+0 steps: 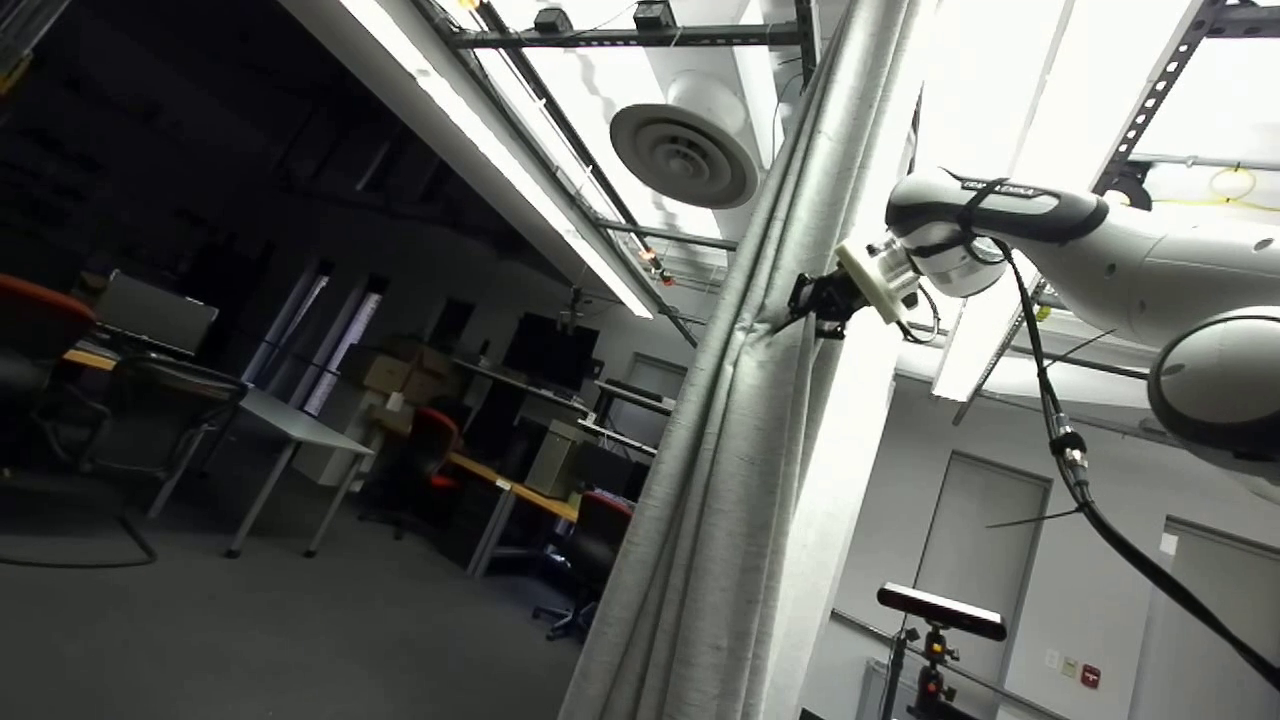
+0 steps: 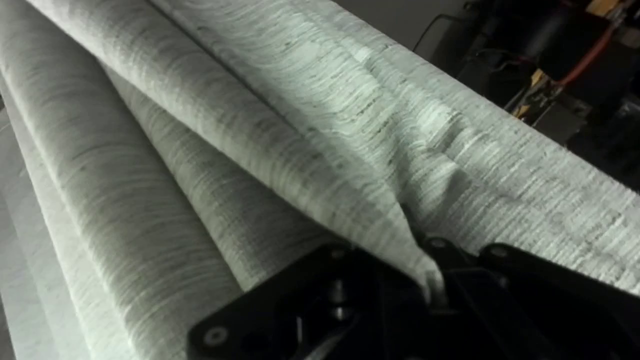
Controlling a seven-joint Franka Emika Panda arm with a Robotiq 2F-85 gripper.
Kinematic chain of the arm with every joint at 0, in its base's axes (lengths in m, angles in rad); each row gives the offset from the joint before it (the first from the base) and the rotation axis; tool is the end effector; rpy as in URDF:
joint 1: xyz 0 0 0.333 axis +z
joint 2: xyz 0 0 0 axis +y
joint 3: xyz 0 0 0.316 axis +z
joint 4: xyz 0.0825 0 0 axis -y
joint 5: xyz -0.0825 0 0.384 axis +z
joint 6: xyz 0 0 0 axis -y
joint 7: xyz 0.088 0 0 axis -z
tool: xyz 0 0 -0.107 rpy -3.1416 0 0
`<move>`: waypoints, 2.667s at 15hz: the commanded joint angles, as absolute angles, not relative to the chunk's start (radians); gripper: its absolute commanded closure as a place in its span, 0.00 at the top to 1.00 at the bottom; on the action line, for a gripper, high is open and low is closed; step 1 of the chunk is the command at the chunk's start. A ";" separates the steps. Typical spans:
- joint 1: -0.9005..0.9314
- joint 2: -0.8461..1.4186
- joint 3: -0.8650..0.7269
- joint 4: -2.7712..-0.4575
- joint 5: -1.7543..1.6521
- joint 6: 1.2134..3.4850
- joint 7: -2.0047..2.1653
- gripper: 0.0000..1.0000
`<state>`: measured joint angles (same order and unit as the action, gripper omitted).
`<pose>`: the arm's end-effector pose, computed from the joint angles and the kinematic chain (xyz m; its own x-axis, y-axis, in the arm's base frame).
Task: Move the curtain to the right
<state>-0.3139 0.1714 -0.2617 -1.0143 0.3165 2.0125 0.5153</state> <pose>0.5220 -0.2871 0.8481 0.2432 -0.8251 0.5100 -0.6216 -0.5362 -0.5710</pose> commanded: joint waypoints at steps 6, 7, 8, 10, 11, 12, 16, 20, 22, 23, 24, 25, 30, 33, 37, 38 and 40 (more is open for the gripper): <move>-0.166 0.037 -0.205 -1.223 0.001 2.008 0.456 0.01; -0.160 0.021 -0.199 -1.246 -0.008 2.009 0.454 0.01; -0.153 0.004 -0.194 -1.271 -0.019 2.013 0.456 0.01; -0.145 -0.026 -0.183 -1.315 -0.041 2.019 0.464 0.01; -0.142 -0.039 -0.178 -1.334 -0.048 2.021 0.468 0.01; -0.140 -0.052 -0.175 -1.351 -0.053 2.023 0.471 0.01; -0.141 -0.094 -0.162 -1.425 -0.062 2.021 0.484 0.36; -0.138 -0.125 -0.150 -1.526 -0.085 2.029 0.487 0.66; -0.135 -0.147 -0.138 -1.571 -0.108 2.028 0.484 0.81; -0.133 -0.162 -0.129 -1.595 -0.122 2.026 0.482 0.90; -0.130 -0.185 -0.117 -1.628 -0.142 2.026 0.478 0.97; -0.127 -0.210 -0.103 -1.660 -0.162 2.023 0.475 1.00; -0.122 -0.352 -0.011 -1.839 -0.256 1.996 0.450 1.00; -0.116 -0.431 0.039 -1.929 -0.272 1.988 0.437 1.00; -0.097 -0.516 0.086 -2.015 -0.253 1.993 0.409 1.00; -0.089 -0.533 0.096 -2.031 -0.249 1.997 0.400 1.00; -0.072 -0.567 0.112 -2.065 -0.244 2.013 0.381 1.00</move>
<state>-0.0976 -0.4909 0.1004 -1.9958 -0.2472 2.0012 0.4264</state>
